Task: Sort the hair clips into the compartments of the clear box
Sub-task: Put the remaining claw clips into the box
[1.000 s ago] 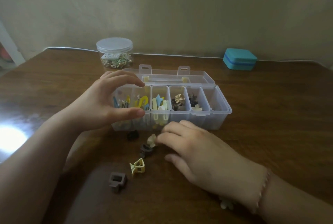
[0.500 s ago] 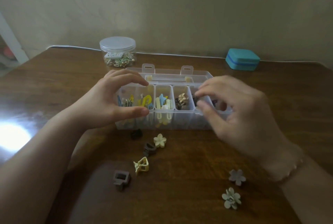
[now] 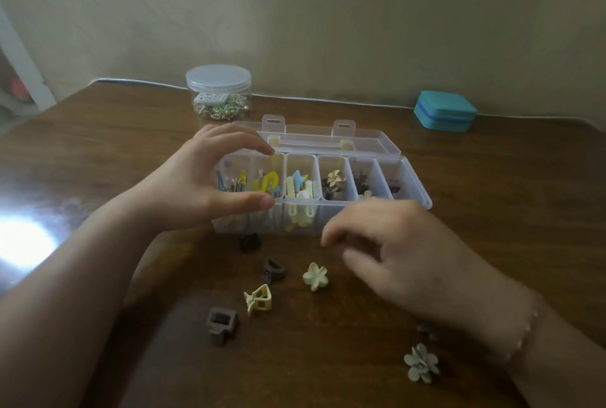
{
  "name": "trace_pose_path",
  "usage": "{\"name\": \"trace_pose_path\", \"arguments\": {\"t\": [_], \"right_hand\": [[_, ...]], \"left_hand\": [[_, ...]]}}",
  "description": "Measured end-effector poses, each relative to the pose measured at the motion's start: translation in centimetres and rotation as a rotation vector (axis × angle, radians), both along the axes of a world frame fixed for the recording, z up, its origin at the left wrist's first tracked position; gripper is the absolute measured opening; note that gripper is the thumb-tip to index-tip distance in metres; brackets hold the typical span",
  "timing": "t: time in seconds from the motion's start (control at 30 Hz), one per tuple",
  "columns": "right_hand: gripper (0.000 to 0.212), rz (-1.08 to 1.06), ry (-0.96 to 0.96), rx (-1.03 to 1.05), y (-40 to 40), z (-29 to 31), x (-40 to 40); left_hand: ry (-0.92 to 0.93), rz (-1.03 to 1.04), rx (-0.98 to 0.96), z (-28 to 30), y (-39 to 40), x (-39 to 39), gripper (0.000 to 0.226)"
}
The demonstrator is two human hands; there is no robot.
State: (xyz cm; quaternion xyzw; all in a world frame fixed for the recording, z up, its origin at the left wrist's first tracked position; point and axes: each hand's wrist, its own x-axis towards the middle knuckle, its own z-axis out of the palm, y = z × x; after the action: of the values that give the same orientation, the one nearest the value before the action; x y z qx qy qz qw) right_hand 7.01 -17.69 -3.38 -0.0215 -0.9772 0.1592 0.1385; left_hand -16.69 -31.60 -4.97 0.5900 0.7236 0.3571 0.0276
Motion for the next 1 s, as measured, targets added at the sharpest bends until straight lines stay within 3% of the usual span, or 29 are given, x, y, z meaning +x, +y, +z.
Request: {"name": "trace_pose_path", "arguments": {"t": [0.07,0.2,0.3,0.37,0.5,0.6,0.67,0.8,0.9,1.0], "right_hand": [[0.020,-0.022,0.042,-0.034,0.5,0.5,0.3],[0.037,0.079,-0.208,0.082,-0.8,-0.4,0.0],[0.030,0.142,-0.263,0.083,-1.1,-0.3,0.0],[0.027,0.111,-0.151,0.025,-0.3,0.6,0.3],[0.023,-0.116,0.307,0.004,2.7,2.5,1.4],[0.024,-0.316,0.262,0.078,4.9,2.3,1.4],[0.028,-0.339,0.262,0.132,5.2,1.6,1.1],[0.027,-0.099,0.341,0.111,1.7,0.7,0.2],[0.033,0.149,0.100,0.146,-1.6,-0.4,-0.3],[0.048,0.202,-0.067,0.213,-2.3,-1.5,-1.3]], "left_hand": [[-0.001,-0.001,-0.002,0.0,0.0,0.0,0.064],[-0.006,0.003,0.002,0.0,0.1,0.1,0.065],[-0.002,0.003,0.004,0.0,0.1,0.1,0.065],[-0.005,0.003,0.002,0.0,0.0,0.1,0.065],[-0.018,0.001,-0.004,0.0,0.0,0.0,0.067],[-0.019,0.000,-0.004,0.0,0.0,0.0,0.066],[-0.013,0.000,0.000,0.0,0.0,0.0,0.066],[-0.019,-0.001,0.005,0.0,0.0,0.1,0.065],[-0.017,-0.004,0.019,-0.1,0.1,0.2,0.064],[-0.010,-0.005,0.012,-0.1,0.1,0.2,0.063]]}}
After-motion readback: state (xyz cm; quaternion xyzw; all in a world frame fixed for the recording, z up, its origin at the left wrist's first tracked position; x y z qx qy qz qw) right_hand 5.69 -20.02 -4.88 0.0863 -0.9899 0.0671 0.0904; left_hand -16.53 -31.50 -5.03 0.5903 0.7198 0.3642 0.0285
